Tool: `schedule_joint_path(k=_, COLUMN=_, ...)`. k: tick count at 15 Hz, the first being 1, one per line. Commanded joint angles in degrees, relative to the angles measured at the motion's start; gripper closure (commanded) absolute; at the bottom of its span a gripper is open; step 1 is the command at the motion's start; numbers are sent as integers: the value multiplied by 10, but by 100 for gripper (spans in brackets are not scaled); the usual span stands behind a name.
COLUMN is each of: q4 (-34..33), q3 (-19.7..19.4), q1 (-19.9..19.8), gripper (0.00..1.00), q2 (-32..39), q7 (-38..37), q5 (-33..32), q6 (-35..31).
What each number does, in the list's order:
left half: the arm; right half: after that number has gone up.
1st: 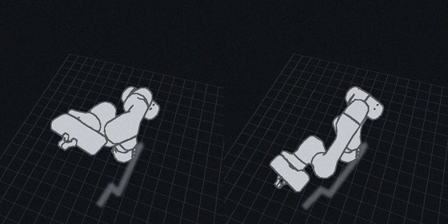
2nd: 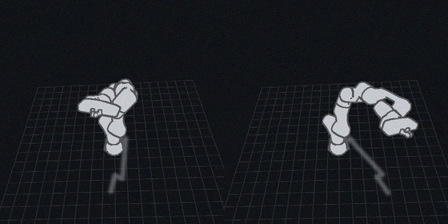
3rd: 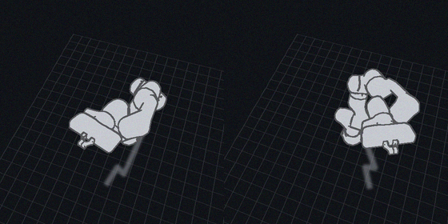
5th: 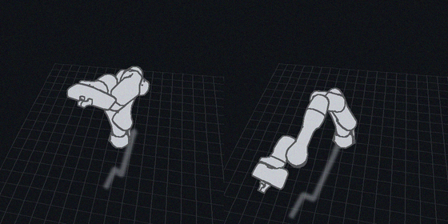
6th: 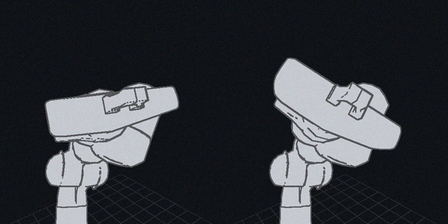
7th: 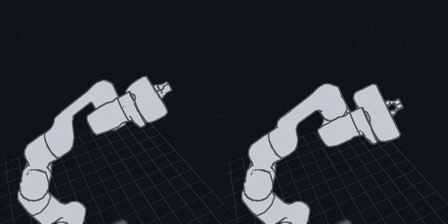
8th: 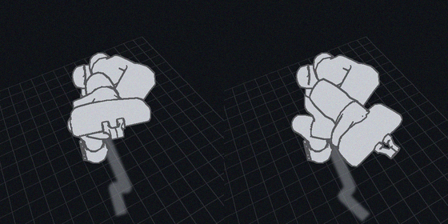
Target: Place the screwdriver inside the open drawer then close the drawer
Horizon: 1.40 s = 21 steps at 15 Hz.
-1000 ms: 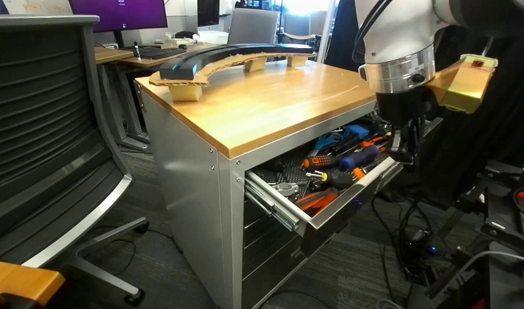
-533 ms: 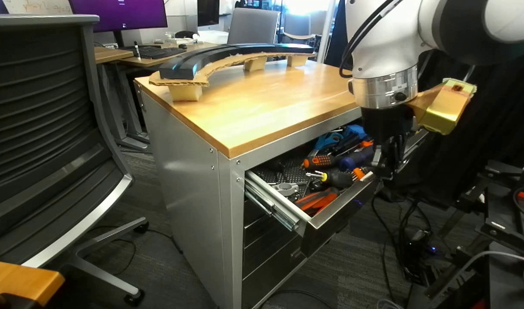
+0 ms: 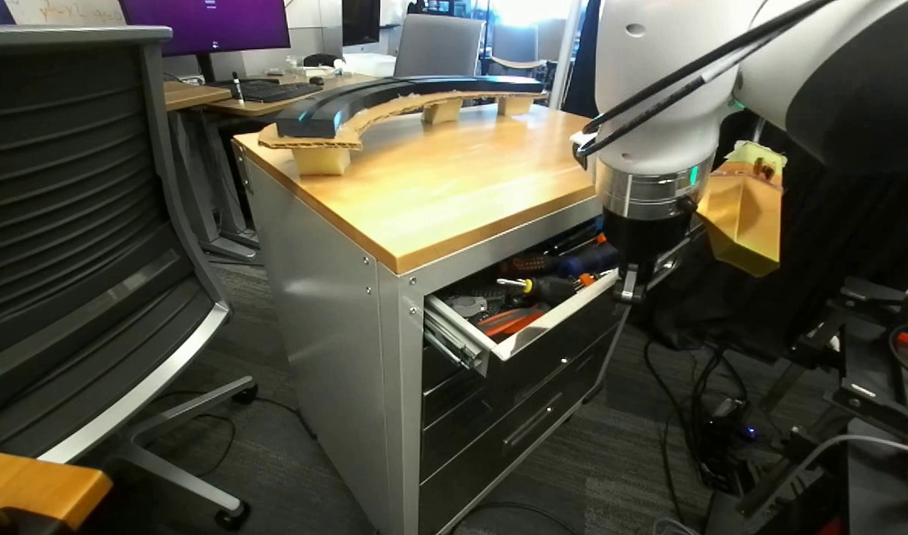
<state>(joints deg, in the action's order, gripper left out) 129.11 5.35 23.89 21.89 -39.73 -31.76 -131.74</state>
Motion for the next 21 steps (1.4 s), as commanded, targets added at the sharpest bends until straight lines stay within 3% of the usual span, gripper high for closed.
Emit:
schedule_joint_path(k=1, q4=-53, q3=-25, q1=28, gripper=94, q2=41, q7=-54, q5=-126, q6=-20)
schedule_joint_path(k=10, q4=-139, q3=-14, q1=15, gripper=94, q2=112, q7=-233, q5=-456, q6=-17)
schedule_joint_path(k=12, q4=-119, q3=-2, q1=7, gripper=94, q2=99, q7=-274, q5=-489, q6=-12)
schedule_joint_path(k=13, q4=-94, q3=15, q1=-15, gripper=69, q2=78, q7=-258, q5=-456, q6=-20)
schedule_joint_path(k=16, q4=-30, q3=50, q1=-66, gripper=57, q2=0, q7=-191, q5=-357, q6=-35)
schedule_joint_path(k=18, q4=-7, q3=85, q1=-113, gripper=42, q2=-34, q7=-95, q5=-243, q6=-33)
schedule_joint_path(k=21, q4=-2, q3=169, q1=-214, gripper=18, q2=-90, q7=34, q5=-96, q6=24)
